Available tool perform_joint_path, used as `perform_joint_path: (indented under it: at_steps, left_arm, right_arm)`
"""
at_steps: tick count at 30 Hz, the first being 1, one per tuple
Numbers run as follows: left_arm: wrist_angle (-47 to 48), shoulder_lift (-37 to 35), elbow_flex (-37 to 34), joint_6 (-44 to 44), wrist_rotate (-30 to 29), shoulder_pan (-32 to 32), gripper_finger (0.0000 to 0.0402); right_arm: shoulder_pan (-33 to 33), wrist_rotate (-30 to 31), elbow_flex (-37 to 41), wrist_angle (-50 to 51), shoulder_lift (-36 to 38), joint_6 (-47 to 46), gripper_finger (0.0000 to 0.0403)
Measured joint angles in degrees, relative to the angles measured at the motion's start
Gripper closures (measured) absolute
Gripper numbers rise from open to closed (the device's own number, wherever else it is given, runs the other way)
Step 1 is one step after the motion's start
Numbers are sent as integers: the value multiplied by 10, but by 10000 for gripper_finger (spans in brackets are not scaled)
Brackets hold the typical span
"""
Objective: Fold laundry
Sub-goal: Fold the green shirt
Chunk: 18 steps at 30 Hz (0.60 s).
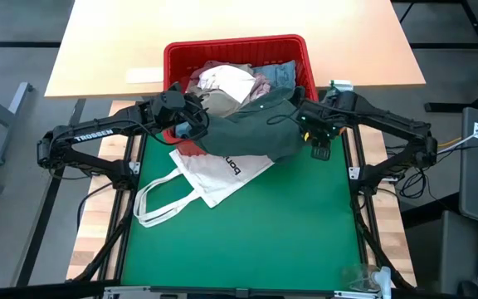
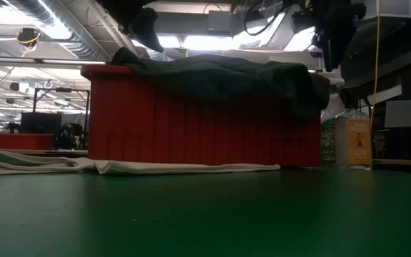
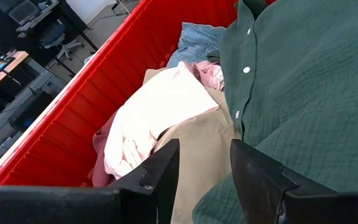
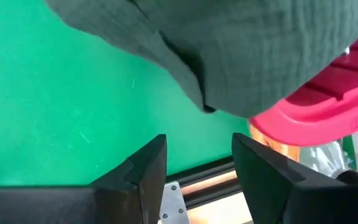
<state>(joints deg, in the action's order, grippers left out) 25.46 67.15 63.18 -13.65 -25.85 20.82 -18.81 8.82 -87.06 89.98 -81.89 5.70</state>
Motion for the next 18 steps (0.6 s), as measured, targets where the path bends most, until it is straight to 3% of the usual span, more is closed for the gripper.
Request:
perform_joint_path:
  at_steps: [8, 18]
  left_arm:
    - [0, 0, 0, 0, 0, 0, 264]
    - [0, 0, 0, 0, 0, 0, 264]
  right_arm:
    - [0, 6, 17, 0, 0, -162, 221]
    - [0, -33, 29, 0, 46, -140, 221]
